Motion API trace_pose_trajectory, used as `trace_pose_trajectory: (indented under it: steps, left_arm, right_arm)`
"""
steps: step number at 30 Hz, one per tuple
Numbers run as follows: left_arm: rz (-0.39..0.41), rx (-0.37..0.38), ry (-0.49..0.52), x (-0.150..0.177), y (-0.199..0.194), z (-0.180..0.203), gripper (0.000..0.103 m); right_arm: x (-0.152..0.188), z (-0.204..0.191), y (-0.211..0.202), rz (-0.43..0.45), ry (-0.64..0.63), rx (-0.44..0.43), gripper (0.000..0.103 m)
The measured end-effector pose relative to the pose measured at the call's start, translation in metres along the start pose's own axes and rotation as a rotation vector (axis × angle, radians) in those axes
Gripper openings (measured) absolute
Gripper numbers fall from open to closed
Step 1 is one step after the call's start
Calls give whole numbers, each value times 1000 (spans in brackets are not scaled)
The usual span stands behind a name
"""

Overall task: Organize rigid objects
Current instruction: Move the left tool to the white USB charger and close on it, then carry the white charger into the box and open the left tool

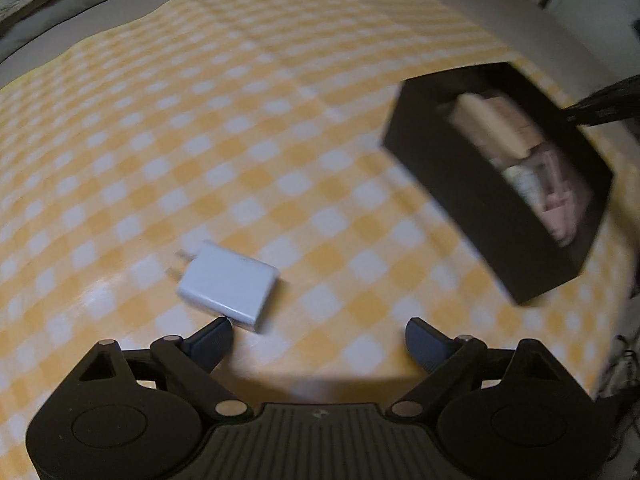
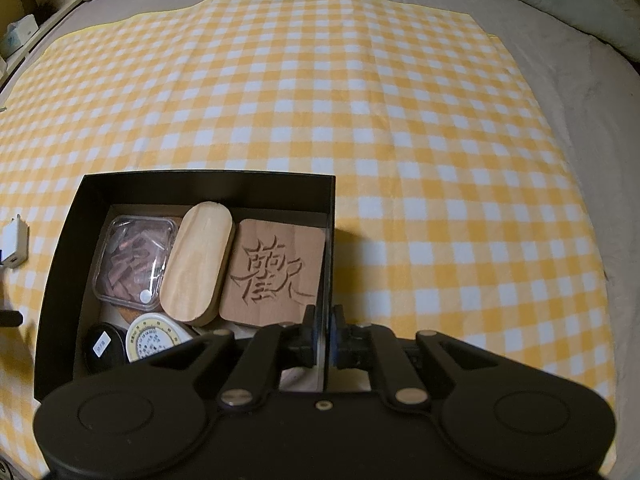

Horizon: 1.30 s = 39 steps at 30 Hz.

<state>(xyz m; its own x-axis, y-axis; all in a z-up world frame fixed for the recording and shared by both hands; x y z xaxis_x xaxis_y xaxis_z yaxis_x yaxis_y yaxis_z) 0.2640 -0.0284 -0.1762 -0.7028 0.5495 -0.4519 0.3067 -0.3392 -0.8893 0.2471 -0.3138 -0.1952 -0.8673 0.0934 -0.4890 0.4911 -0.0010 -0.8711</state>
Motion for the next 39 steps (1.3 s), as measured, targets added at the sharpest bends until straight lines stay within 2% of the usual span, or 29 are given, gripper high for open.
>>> trace_pose_trajectory:
  steps: [3, 5, 11, 17, 21, 27, 31, 39]
  left_arm:
    - [4, 46, 43, -5, -1, 14, 93]
    - [-3, 45, 64, -9, 0, 20, 93]
    - [-39, -76, 57, -15, 3, 0, 93]
    - [17, -179, 102, -22, 10, -18, 93]
    - [15, -190, 119, -24, 17, -20, 82]
    - [39, -187, 45, -30, 20, -28, 75]
    - [44, -198, 13, -29, 19, -31, 64]
    - [69, -202, -30, -29, 12, -28, 63]
  right_arm:
    - [1, -2, 2, -2, -3, 1, 7]
    - [0, -2, 2, -2, -3, 0, 7]
    - [-1, -1, 1, -6, -1, -2, 7]
    - [1, -1, 3, -10, 4, -8, 8]
    - [1, -1, 2, -10, 5, -9, 8]
    - [1, -1, 3, -10, 7, -10, 8]
    - [1, -1, 3, -9, 2, -7, 8]
    - [1, -1, 3, -9, 4, -8, 8]
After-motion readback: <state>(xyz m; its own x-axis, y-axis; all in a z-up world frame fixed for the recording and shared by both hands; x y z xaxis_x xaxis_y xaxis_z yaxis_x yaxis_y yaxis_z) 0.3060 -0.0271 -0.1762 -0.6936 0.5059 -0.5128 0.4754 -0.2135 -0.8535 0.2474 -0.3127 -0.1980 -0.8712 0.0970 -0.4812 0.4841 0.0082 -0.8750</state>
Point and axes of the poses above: each gripper's, at about its wrist camera, not at the fingertips, and y roughly the way its jaws point, z to its right, x to its underside, the point moved 6 cm from there along y, roughly the way its jaws point, and after that the axes turned 6 degrees about z, right-handed, at the moved point
